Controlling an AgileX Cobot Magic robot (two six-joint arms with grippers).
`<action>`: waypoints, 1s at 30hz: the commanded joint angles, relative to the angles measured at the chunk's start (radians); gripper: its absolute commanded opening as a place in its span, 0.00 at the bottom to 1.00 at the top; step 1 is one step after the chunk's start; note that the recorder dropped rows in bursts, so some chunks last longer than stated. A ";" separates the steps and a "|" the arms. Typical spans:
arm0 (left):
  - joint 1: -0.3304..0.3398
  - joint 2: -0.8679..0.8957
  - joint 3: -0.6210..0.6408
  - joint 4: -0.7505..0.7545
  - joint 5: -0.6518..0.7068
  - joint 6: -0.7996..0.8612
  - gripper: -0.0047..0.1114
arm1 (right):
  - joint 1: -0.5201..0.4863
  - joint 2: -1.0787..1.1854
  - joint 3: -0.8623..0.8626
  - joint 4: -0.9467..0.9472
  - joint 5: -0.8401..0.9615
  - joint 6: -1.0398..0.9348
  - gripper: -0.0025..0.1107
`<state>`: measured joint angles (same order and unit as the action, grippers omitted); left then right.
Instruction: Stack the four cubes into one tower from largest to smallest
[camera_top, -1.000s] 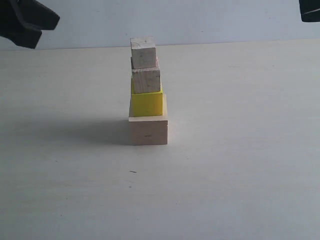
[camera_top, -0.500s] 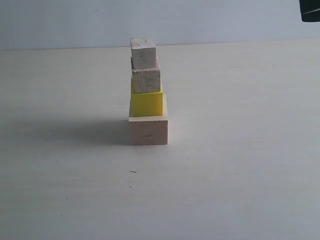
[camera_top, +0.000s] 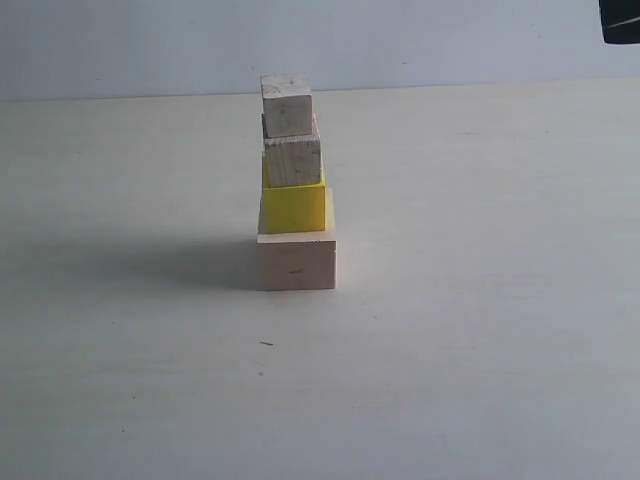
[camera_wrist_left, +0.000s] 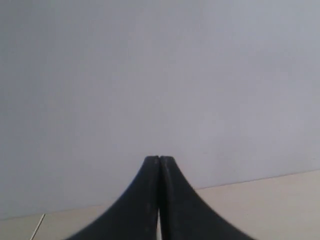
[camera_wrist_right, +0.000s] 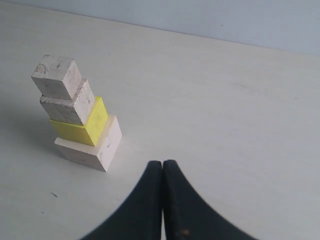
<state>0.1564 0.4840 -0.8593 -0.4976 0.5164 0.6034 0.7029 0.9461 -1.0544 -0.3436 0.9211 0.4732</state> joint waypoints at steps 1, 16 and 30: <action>0.045 -0.162 0.216 -0.037 -0.075 -0.015 0.04 | 0.001 -0.004 0.003 -0.003 -0.004 0.001 0.02; 0.045 -0.319 0.566 -0.041 -0.154 -0.010 0.04 | 0.001 -0.004 0.003 -0.003 -0.004 0.001 0.02; 0.041 -0.484 0.723 -0.048 -0.171 -0.063 0.04 | 0.001 -0.004 0.003 -0.003 -0.004 0.001 0.02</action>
<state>0.1976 0.0073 -0.1613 -0.5421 0.3660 0.5822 0.7029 0.9461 -1.0544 -0.3418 0.9211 0.4732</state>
